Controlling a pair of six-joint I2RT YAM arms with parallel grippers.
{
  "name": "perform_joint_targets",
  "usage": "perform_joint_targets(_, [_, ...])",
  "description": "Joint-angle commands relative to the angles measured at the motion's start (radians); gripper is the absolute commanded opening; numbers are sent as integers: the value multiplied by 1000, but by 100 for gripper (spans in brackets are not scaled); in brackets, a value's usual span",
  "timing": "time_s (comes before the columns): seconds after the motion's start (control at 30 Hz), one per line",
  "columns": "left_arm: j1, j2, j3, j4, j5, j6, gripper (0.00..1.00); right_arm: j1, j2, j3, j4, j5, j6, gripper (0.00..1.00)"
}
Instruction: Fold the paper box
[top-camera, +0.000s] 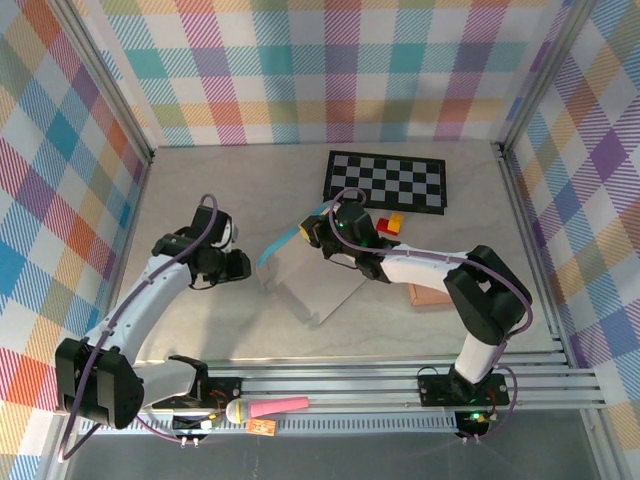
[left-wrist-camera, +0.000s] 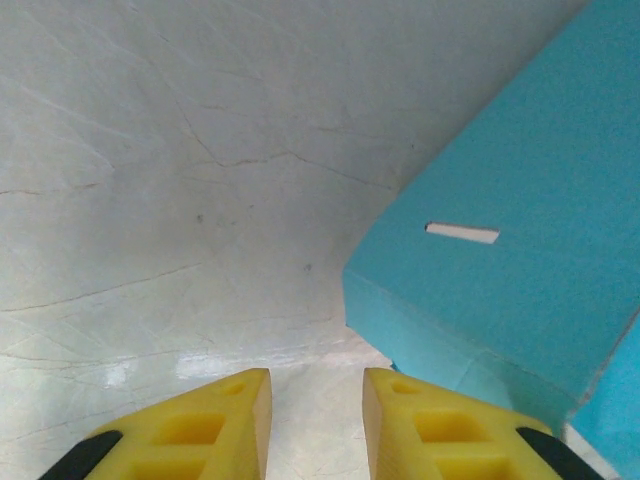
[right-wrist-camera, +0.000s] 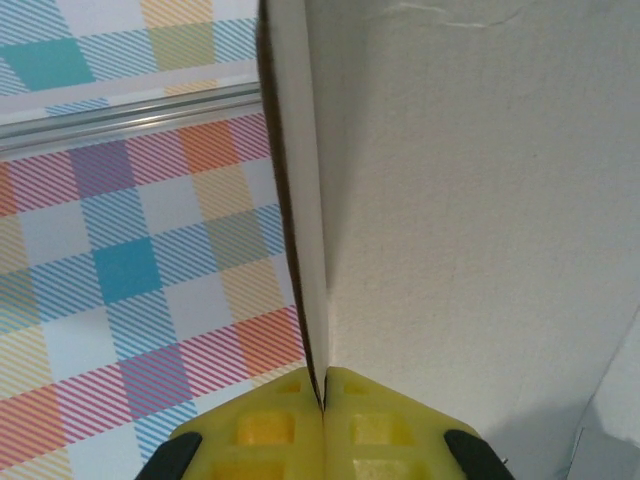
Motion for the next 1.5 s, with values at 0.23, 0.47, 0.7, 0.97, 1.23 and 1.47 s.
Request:
perform_joint_targets(0.23, [-48, -80, -107, 51, -36, 42, 28, -18, 44, -47, 195, -68, -7, 0])
perform_joint_targets(0.47, [-49, -67, -144, 110, -34, 70, 30, -21, 116, -43, 271, -101, -34, 0])
perform_joint_targets(0.7, [-49, -57, -181, 163, -13, 64, 31, -27, 199, -39, 397, -120, -50, 0])
perform_joint_targets(0.97, [-49, -58, -202, 223, -16, 83, 32, -35, 219, -40, 430, -128, -18, 0])
perform_joint_targets(1.23, [-69, -59, -228, 323, 24, 146, 37, -35, 230, -37, 442, -133, 4, 0])
perform_joint_targets(1.47, [-89, -65, -240, 395, 30, 121, 38, -35, 246, -21, 455, -133, 26, 0])
